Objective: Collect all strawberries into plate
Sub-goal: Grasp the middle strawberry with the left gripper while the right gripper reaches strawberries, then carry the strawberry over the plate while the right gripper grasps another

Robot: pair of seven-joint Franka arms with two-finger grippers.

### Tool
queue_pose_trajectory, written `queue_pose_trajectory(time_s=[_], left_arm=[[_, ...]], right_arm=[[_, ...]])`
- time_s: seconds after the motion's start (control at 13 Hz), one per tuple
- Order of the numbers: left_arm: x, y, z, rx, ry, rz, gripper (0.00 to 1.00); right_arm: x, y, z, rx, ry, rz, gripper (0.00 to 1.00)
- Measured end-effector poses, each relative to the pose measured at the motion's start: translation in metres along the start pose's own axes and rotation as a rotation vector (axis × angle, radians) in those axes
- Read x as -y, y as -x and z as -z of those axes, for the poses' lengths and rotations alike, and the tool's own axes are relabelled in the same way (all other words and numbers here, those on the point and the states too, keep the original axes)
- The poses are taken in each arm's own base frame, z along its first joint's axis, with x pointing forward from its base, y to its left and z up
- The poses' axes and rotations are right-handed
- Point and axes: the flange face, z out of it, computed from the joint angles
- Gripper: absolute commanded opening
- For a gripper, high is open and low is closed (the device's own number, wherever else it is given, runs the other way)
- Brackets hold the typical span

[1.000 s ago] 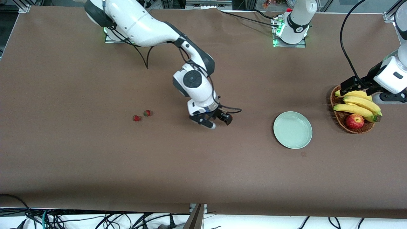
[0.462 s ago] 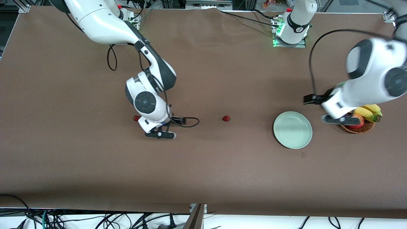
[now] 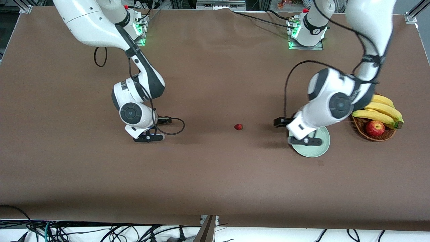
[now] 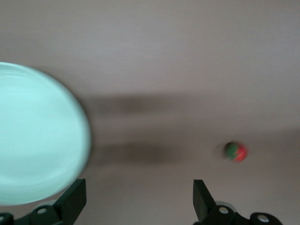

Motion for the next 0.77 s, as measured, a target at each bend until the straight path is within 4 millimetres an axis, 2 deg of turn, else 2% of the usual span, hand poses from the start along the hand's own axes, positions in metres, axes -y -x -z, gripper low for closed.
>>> queue_pose_trajectory(time_s=[0.15, 0.23, 0.38, 0.46, 0.62, 0.77], left_arm=[[-0.054, 0.013, -0.053, -0.018, 0.027, 0.052, 1.0], [-0.072, 0.019, -0.074, -0.028, 0.039, 0.063, 1.0], [-0.093, 0.027, -0.105, -0.045, 0.06, 0.055, 1.0], [-0.1, 0.03, -0.118, -0.055, 0.071, 0.048, 1.0], [-0.109, 0.036, -0.135, -0.055, 0.077, 0.04, 0.96], [-0.11, 0.037, -0.136, -0.055, 0.074, 0.035, 0.73]], right_arm=[[-0.004, 0.006, -0.017, -0.011, -0.006, 0.005, 1.0], [-0.004, 0.009, -0.026, -0.015, -0.009, 0.007, 1.0], [-0.004, 0.015, -0.036, -0.014, -0.01, 0.009, 1.0], [-0.004, 0.015, -0.037, -0.014, -0.01, 0.009, 0.93], [-0.004, 0.015, -0.037, -0.014, -0.01, 0.01, 0.39], [-0.004, 0.015, -0.037, -0.015, -0.01, 0.009, 0.08]])
